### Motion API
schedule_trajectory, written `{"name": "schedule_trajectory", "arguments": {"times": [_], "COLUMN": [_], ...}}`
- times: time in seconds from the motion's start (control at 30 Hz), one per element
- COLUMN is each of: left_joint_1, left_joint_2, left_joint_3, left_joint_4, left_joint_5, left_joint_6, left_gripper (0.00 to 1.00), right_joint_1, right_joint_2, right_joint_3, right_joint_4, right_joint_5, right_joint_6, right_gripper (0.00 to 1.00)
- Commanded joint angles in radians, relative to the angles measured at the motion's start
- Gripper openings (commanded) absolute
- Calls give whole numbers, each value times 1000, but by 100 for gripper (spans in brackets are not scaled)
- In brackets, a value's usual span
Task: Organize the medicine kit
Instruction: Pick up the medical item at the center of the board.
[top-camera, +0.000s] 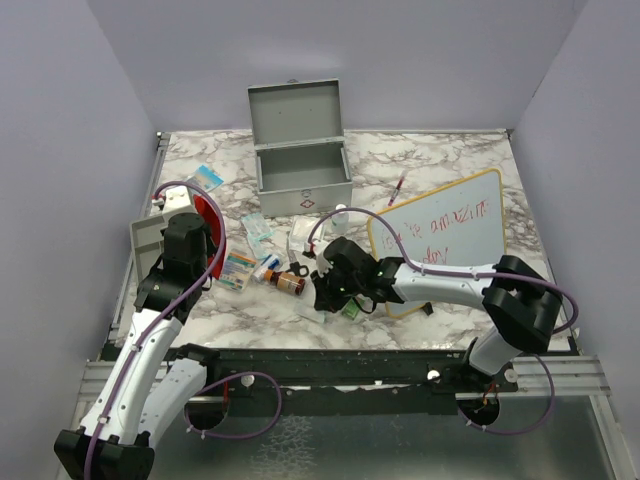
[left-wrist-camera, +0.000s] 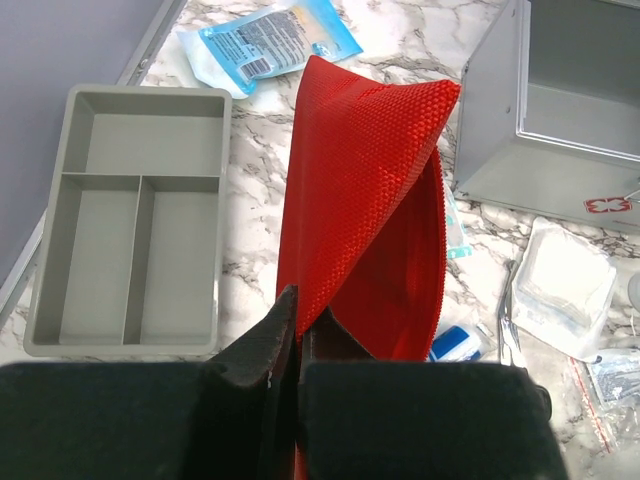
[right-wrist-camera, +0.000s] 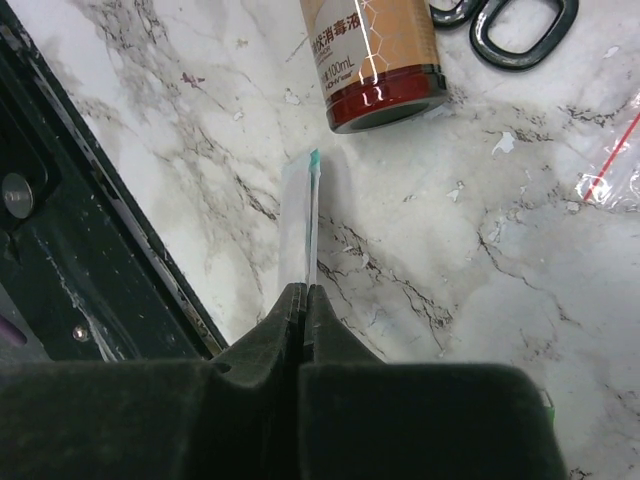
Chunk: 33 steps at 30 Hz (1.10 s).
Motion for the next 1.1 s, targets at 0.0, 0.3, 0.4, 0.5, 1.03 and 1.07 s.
{"name": "schedule_trajectory", "arguments": {"times": [0.0,0.3,0.4,0.5,1.03,1.07], "left_joint_1": [-5,-5,-5,-5,-5,-5], "left_joint_2": [-14,-13,-14,-12,-9,-9], "left_joint_3": [7,7,7,7,7,7], "left_joint_4": [22,21,22,22,22,21], "left_joint_5": [8,4,4,5,8,8], "left_joint_6": [4,5,5,4,4,4], "left_gripper": [0,0,0,0,0,0], "right_joint_1": [5,7,6,7,9,13], "right_joint_2": [-34,-52,-76,-99,-65,-52], "right_joint_3": [-7,-3,2,8,63,69], "right_joint_4": [-15,-69,-89,-107,-166,-171], "right_joint_5": [60,117,134,145,147,153], "right_joint_6": [8,-15,-18,-18,-65,-69], "right_gripper": [1,1,1,0,25,31]}}
